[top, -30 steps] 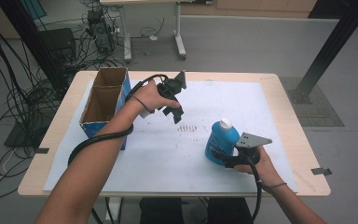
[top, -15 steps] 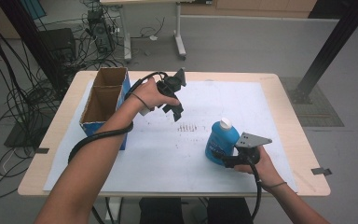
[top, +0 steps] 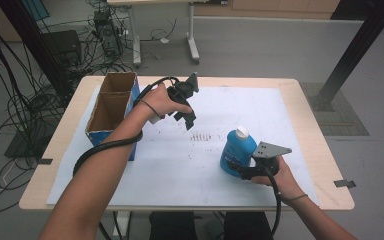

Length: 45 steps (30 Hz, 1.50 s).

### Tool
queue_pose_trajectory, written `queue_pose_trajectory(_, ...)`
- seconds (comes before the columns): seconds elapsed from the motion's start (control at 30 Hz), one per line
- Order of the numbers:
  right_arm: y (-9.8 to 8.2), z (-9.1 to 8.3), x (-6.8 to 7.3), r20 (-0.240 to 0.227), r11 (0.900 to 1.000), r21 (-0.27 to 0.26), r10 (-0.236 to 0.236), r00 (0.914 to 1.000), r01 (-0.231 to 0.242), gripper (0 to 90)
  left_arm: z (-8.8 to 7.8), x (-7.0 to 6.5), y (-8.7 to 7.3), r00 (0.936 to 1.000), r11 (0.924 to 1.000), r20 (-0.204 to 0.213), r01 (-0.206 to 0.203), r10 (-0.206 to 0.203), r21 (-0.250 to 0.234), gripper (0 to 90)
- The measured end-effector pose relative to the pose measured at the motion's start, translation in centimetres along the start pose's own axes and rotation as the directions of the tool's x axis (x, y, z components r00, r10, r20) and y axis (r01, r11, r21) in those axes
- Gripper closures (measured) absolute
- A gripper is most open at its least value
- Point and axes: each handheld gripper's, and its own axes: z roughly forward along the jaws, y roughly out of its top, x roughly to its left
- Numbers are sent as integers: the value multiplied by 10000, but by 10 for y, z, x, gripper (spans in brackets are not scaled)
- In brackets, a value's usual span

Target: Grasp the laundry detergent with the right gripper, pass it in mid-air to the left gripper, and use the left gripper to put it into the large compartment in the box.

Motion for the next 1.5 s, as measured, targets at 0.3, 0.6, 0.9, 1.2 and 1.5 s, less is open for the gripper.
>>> queue_pose_trajectory(0.3, 0, 0, 0, -19, 10000, -1, -3, 10000, 3, 408, 1, 3, -1, 10000, 10000, 74, 57, -57, -36, 102)
queue_pose_trajectory(0.6, 0, 0, 0, 6, 10000, -18, 55, 10000, -55, 410, 1, 3, 0, 10000, 10000, 57, 60, -60, 6, 102)
queue_pose_trajectory(0.9, 0, 0, 0, 24, 10000, -9, -7, 10000, 7, 413, 0, 3, 0, 10000, 10000, 58, 72, -72, -9, 102)
queue_pose_trajectory(1.2, 5, -1, -1, -34, 9999, 48, 118, 9999, -118, 416, -8, 3, -3, 10000, 10000, -42, -25, 24, -41, 102)
queue_pose_trajectory(1.5, 22, -7, -1, -195, 9999, -83, 60, 9998, -62, 416, -18, 3, -10, 9999, 9998, -116, -97, 95, -159, 102)
